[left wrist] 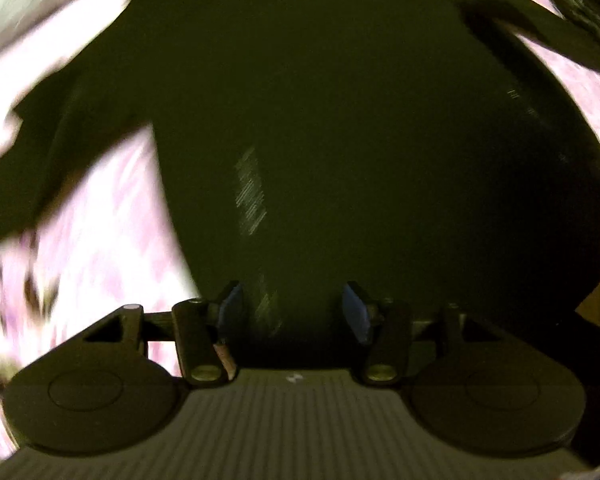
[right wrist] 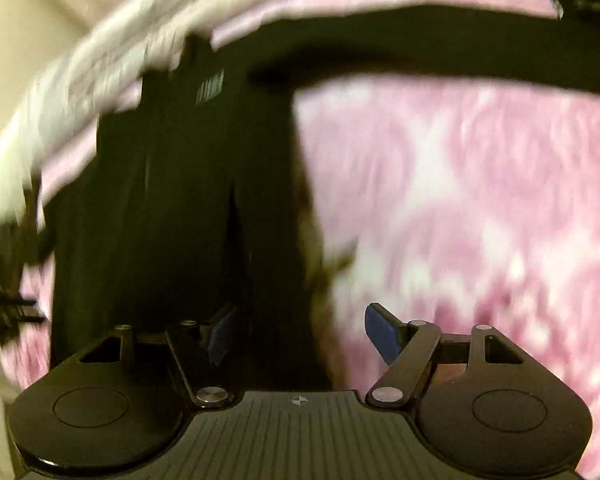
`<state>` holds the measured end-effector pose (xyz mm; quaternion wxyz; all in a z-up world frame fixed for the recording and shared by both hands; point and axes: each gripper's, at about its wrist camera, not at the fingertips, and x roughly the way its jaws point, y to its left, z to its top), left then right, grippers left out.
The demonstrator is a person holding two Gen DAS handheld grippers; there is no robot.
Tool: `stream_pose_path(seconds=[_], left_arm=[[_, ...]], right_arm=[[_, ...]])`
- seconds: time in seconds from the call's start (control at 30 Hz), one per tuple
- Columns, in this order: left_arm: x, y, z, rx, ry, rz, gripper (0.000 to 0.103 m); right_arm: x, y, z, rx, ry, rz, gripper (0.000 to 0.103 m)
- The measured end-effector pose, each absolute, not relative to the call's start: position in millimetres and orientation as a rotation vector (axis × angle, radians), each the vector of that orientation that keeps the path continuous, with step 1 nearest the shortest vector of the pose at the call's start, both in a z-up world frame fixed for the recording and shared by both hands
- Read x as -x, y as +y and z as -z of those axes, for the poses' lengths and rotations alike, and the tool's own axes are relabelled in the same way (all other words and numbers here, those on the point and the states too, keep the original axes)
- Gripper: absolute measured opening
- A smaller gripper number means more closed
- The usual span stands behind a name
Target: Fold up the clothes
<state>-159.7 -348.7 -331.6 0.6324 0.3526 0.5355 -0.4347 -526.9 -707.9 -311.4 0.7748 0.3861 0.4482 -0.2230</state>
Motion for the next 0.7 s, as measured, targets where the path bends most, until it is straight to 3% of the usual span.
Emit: stream_pose_path(seconds=[0.27,0.37,0.5,0.53,0.57,0.6,0.63,0.7], left_arm=[[142,-253,366,-0.548,1.382,1.068,0.054],[144,-241,376,-0.480,1.433,1.122,0.053],[153,-239,384,-0.395,1.471,1.166,0.038],[155,-239,384,-0.393,1.465,1.162,0.031],[156,-238,382,-0.401,1.457,1.153,0.023],[156,-237,380,-0.409,1.449,1.144,0.012],[157,-236,378,-0.417,1.440,1.134,0.009],[155,-232,357,-0.435,1.410,1.145,0.008]], right_arm=[[514,-656,319,-0.860,1.035,0.378,0.072],[515,-649,321,-0.880,1.038,0.386,0.066],[517,-641,321,-0.901,1.033,0.400,0.066],[516,-644,321,-0.906,1.026,0.405,0.057],[516,-647,324,-0.915,1.032,0.406,0.033],[516,-650,325,-0.923,1.047,0.410,0.024],[516,-653,325,-0.932,1.064,0.414,0.011],[516,-657,320,-0.968,1.081,0.408,0.006]])
